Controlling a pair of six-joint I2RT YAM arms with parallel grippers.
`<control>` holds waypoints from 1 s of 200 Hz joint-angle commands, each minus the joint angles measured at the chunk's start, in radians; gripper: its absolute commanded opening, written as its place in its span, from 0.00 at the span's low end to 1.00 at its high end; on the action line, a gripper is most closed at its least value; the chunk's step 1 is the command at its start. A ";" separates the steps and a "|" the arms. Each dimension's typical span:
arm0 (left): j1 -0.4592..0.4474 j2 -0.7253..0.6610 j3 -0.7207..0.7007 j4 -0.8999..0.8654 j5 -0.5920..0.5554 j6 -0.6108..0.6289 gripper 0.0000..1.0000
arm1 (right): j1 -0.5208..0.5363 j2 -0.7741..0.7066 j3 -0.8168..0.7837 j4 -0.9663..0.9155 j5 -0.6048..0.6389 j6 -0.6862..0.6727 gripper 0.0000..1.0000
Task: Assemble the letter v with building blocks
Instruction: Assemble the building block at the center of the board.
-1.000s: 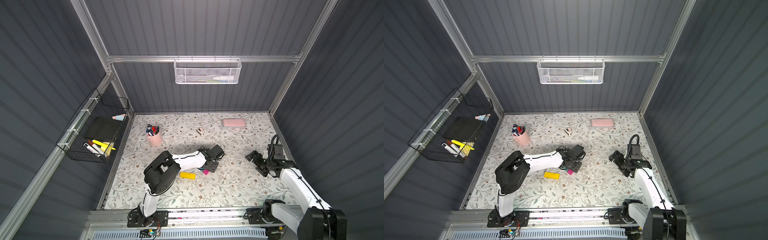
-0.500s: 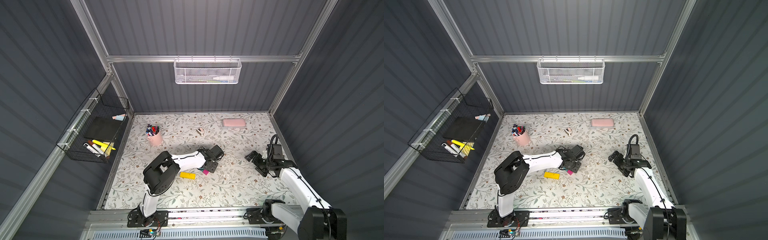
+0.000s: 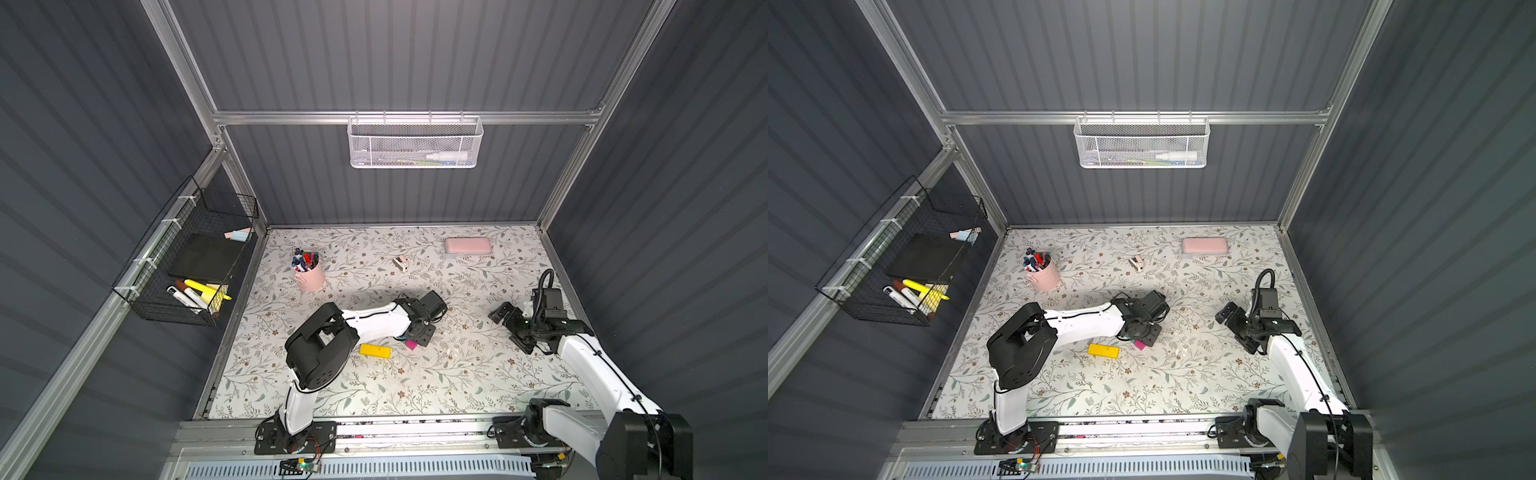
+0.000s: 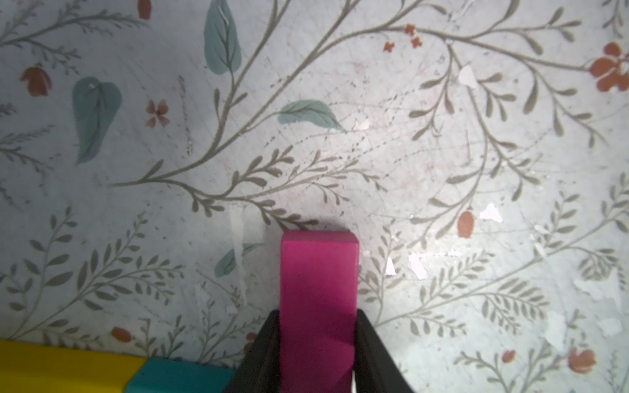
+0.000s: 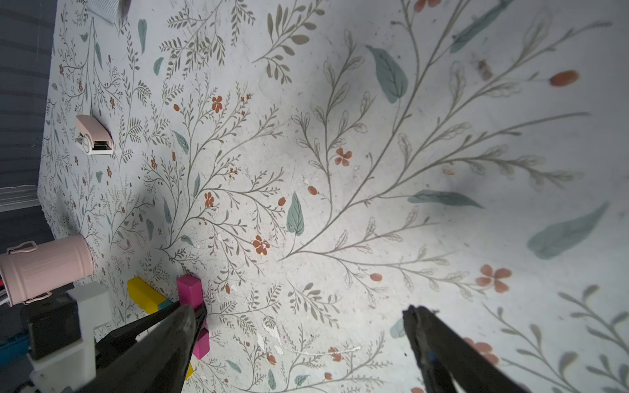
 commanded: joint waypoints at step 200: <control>0.003 -0.003 -0.007 -0.105 -0.039 -0.004 0.67 | 0.017 0.005 0.010 -0.004 0.010 0.012 0.99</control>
